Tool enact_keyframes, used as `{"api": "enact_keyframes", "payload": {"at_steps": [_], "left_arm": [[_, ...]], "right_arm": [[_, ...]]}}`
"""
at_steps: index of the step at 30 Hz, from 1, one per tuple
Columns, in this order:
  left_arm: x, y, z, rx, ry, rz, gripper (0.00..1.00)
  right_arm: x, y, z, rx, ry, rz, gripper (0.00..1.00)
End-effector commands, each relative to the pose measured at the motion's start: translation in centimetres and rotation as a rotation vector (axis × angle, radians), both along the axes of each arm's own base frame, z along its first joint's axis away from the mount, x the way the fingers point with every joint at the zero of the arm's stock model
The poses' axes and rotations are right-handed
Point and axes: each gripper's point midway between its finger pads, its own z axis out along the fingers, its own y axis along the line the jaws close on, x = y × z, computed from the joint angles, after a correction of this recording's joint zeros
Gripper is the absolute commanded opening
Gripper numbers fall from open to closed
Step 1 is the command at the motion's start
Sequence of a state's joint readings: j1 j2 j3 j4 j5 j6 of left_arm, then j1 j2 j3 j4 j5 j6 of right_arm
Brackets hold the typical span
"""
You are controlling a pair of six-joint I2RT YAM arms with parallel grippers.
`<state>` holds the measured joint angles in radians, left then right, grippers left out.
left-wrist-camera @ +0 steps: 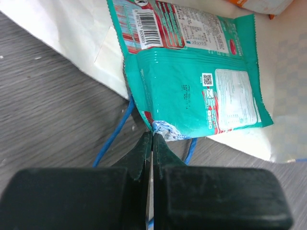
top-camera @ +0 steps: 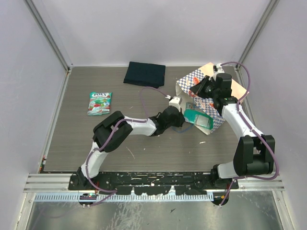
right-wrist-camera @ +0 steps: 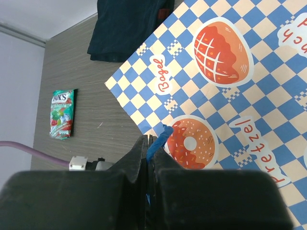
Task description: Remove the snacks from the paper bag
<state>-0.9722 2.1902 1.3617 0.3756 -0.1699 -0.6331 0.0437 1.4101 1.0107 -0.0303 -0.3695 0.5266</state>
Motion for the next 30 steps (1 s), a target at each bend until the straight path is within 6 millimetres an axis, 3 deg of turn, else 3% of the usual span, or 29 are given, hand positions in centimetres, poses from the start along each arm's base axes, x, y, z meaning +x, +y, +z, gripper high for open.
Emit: {"api": "enact_keyframes", "payload": {"at_steps": [1,7,10,13,19,23,27,30], "left_arm": [[0.0,0.4,7.3,-0.086,-0.173,-0.057,0.00],[-4.0,1.2,9.9,-0.024,-0.249,-0.308,0.00],[-4.8,3.0,10.3,0.089,-0.207,-0.326,0.00],[-6.9,4.8,11.0,0.171,-0.232,-0.444,0.00],[-10.1,8.6,10.5,0.339,-0.250,-0.645,0.00],[-12.0,9.9,10.8,0.384,-0.214,-0.790,0.00],[-12.2,11.2,12.8,0.338,-0.250,-0.802,0.00],[-9.3,13.0,15.1,0.341,-0.298,-0.607,0.00]], "right_arm": [[0.9,0.0,2.4,0.008,-0.084,0.003,0.01],[0.9,0.0,2.3,0.006,-0.084,0.002,0.00],[0.9,0.0,2.3,0.007,-0.083,0.002,0.01],[0.9,0.1,2.2,0.013,-0.081,0.005,0.01],[0.7,0.1,2.5,0.018,-0.087,0.007,0.01],[0.5,0.2,2.6,0.022,-0.086,0.008,0.00],[0.4,0.2,2.9,0.021,-0.091,0.008,0.01],[0.3,0.1,3.0,0.019,-0.094,0.005,0.01]]}}
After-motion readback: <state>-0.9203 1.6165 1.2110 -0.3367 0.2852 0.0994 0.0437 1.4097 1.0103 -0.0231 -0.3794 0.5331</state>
